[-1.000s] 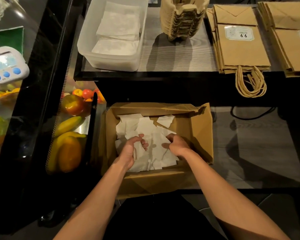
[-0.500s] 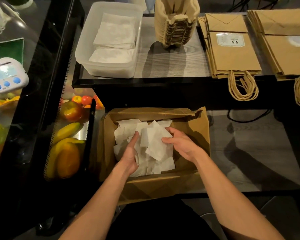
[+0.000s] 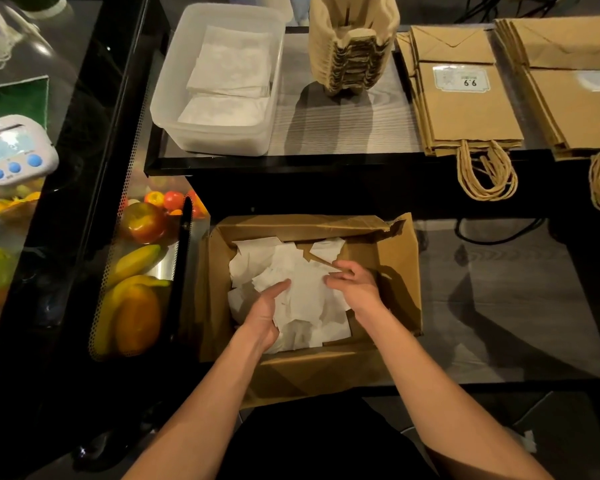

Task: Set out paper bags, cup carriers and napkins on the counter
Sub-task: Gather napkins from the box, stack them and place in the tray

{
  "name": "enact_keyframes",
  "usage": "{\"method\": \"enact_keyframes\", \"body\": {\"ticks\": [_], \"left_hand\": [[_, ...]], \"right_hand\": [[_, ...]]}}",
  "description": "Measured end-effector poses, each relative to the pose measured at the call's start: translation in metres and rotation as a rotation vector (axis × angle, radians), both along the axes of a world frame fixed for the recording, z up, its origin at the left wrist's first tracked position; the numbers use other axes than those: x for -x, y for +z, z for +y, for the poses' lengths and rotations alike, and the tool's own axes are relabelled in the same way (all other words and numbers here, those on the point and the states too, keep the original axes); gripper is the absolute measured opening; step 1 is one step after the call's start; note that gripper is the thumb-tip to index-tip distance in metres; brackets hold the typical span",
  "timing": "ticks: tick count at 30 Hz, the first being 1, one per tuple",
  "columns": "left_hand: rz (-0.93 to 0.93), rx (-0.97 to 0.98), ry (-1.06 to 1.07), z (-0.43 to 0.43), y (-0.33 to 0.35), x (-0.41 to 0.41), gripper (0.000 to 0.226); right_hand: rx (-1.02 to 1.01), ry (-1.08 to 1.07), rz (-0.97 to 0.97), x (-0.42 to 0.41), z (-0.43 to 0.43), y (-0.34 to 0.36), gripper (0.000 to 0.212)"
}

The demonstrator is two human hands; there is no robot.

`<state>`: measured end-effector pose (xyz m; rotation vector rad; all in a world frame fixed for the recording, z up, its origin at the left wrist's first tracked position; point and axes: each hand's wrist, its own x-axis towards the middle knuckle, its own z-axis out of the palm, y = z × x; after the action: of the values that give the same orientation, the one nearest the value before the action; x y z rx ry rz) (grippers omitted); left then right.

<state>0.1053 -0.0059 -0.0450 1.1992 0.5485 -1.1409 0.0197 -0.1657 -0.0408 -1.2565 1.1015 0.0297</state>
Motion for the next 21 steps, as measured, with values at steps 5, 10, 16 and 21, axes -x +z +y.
{"method": "enact_keyframes", "body": {"ticks": [5,10,16,21], "left_hand": [[-0.029,0.059,-0.056,-0.001,0.008,-0.001,0.05],[-0.066,-0.119,0.026,-0.001,0.001,-0.002,0.065],[-0.038,-0.262,0.133,-0.002,0.001,-0.008,0.055],[-0.035,-0.276,0.16,-0.001,-0.001,-0.011,0.029]], "right_hand": [[0.015,0.068,-0.014,-0.004,0.008,-0.001,0.042],[-0.022,0.12,0.006,-0.001,0.003,-0.008,0.031],[0.005,0.07,0.055,0.001,0.001,-0.008,0.034],[-0.236,-0.052,-0.065,0.004,-0.002,0.003,0.026]]}}
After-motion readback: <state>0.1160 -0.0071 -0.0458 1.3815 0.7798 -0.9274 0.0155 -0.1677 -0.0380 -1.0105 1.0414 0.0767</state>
